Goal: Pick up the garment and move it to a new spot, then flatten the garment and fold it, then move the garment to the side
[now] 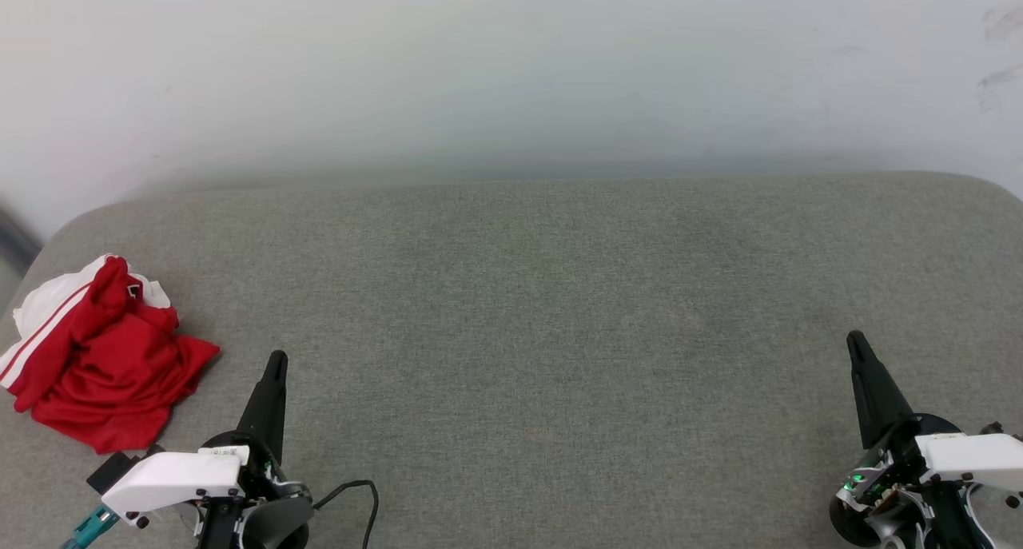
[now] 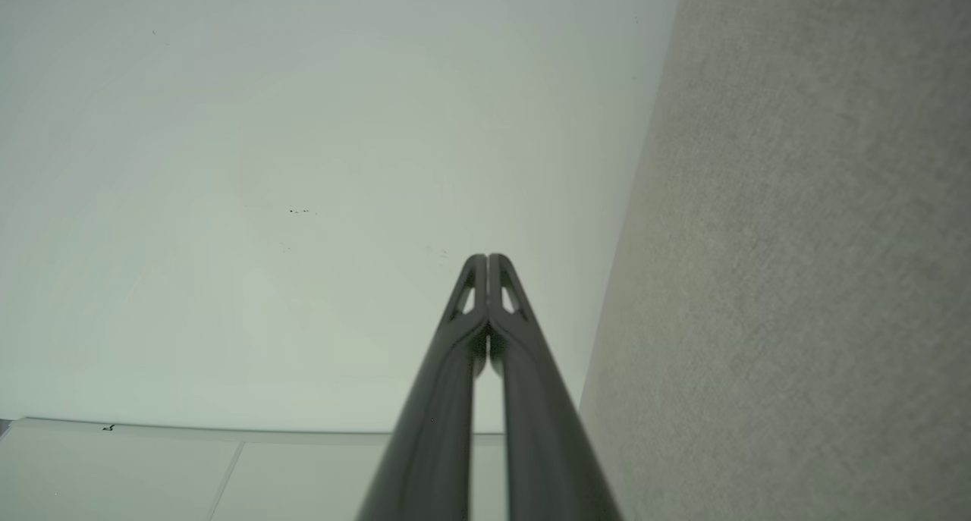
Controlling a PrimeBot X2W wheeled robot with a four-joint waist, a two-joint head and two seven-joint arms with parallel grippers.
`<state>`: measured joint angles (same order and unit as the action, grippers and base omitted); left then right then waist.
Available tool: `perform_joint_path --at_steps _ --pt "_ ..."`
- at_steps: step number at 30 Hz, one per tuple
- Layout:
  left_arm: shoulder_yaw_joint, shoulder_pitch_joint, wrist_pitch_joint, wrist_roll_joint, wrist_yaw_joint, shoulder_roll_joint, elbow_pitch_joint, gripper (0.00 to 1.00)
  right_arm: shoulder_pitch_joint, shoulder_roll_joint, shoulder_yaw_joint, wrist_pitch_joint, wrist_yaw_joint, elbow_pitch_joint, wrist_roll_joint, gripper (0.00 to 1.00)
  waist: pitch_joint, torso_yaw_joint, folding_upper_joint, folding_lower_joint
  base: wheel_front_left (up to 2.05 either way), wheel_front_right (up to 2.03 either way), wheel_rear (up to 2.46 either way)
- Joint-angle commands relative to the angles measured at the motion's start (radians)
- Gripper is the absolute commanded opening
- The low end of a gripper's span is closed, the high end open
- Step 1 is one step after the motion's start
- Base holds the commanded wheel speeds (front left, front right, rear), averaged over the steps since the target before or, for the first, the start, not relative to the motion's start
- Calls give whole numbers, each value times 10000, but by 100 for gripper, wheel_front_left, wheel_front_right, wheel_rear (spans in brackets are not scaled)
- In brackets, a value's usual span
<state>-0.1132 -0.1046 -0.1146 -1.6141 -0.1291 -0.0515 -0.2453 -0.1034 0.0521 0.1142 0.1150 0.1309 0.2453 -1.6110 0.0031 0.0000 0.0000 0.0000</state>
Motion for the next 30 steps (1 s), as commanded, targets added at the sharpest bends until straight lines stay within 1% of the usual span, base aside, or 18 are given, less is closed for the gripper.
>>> perform_joint_path --at_steps 1,24,25,28,30 --pt "-36 -90 -29 39 -29 16 -11 0 -110 -41 -6 1 -2 8 -39 0 0 0 0 0 0 0 0" --pt "-37 -91 -30 37 -29 17 -11 0 -110 -41 -7 0 -3 8 -39 0 0 0 0 0 0 0 0" --pt "8 15 5 6 0 2 -29 100 18 2 0 -3 0 23 3 100 0 0 0 0 0 0 0" --pt "45 244 10 7 11 33 -276 100 255 -4 -17 -6 -4 271 4 100 1 -1 0 0 0 0 0" --pt "82 277 118 66 11 32 -206 100 285 -4 -77 -114 -4 190 33 100 6 -1 0 0 0 0 0"
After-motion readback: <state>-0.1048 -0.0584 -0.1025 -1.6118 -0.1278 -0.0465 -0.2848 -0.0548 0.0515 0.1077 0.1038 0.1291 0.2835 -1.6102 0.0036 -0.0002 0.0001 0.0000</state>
